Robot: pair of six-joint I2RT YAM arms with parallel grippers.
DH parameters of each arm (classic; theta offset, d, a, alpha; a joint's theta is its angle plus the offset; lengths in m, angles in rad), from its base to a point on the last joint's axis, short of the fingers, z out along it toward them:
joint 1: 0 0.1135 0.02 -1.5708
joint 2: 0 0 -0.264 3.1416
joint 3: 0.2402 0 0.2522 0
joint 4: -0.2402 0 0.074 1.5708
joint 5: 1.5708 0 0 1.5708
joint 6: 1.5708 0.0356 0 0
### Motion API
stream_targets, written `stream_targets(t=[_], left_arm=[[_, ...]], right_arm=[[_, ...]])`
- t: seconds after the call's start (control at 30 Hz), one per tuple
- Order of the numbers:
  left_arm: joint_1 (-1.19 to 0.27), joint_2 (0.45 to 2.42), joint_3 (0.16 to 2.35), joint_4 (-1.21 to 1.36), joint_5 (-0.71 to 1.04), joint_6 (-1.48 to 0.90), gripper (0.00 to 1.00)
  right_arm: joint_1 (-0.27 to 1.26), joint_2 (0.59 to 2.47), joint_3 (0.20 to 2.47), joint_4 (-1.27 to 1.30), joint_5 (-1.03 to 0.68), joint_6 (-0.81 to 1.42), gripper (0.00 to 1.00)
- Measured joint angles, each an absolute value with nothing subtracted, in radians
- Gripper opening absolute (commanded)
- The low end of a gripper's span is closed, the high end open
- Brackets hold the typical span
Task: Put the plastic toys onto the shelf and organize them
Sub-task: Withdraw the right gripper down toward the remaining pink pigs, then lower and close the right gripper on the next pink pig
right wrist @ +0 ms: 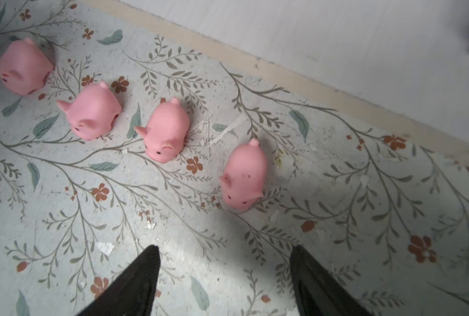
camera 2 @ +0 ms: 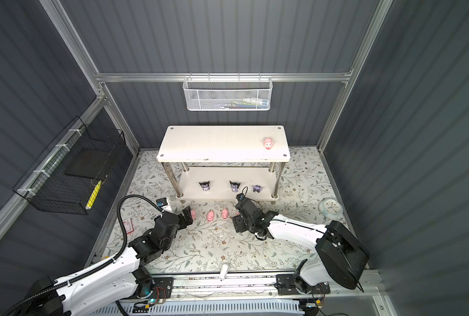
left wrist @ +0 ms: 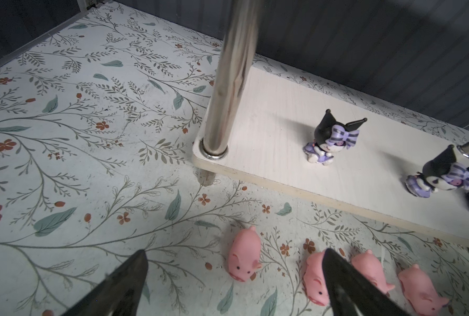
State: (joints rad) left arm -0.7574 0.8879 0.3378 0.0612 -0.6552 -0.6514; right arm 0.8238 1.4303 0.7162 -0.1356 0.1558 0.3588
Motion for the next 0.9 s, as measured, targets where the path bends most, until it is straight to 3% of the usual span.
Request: stream_targets(t=[0.9], left_arm=[[-0.744,0.909,0.338,0.068,-0.654,-0.651,0.99]], right_arm=[[0.763,1.643,0.789,-0.031,0.140,0.382,0.60]])
